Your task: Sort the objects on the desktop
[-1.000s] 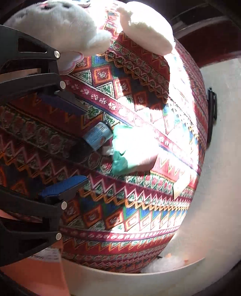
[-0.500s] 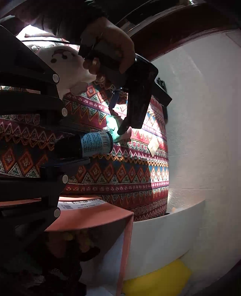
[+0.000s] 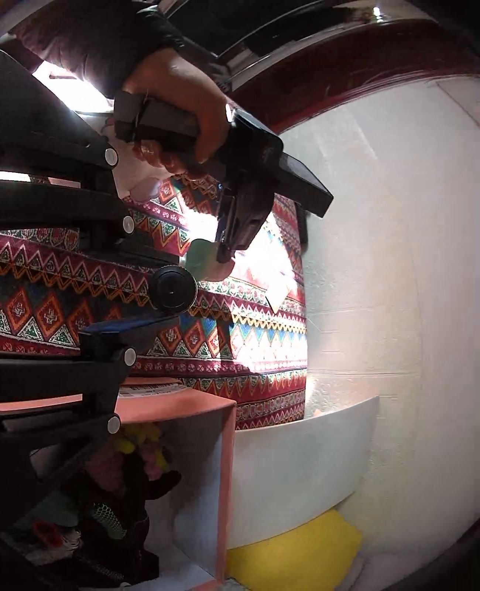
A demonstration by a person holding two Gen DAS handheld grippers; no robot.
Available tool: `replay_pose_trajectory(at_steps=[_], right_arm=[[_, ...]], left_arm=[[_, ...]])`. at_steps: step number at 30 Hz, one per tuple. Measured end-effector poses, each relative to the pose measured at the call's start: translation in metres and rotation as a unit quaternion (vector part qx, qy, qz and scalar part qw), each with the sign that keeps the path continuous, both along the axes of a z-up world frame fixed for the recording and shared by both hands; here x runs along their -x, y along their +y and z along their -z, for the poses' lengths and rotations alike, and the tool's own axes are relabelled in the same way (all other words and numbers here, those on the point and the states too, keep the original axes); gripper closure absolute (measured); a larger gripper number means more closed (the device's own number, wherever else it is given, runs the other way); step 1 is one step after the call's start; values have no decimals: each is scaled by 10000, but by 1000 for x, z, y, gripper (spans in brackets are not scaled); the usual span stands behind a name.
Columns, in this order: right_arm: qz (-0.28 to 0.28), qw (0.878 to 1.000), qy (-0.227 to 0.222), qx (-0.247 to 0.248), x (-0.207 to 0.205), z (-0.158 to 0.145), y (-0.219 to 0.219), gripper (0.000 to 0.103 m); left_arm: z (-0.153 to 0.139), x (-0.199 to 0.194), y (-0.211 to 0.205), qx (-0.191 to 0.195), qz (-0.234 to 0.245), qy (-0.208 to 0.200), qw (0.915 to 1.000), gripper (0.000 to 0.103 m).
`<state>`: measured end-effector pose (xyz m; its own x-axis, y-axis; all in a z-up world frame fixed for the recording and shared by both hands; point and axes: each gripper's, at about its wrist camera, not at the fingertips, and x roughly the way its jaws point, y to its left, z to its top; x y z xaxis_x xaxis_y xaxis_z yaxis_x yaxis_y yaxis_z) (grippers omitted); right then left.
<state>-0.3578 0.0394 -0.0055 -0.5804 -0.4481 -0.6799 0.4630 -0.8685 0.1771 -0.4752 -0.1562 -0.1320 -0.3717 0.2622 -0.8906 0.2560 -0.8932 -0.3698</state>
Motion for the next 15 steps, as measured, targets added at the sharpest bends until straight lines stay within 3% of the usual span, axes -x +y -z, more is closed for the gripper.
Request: replay_pose_trajectory(at_steps=[6, 8, 12, 15], right_arm=[[108, 9998, 112, 79, -8, -13, 16, 77], [165, 9997, 146, 107, -7, -16, 23, 77], [303, 9992, 166, 216, 0, -19, 36, 77], [365, 9986, 199, 316, 0, -23, 46, 77]], left_arm=[[28, 12, 10, -79, -34, -319, 9995, 78], [36, 17, 17, -166, 21, -388, 9991, 78], [41, 22, 41, 280, 180, -448, 9984, 88], [30, 19, 50, 378, 205, -322, 9986, 89]])
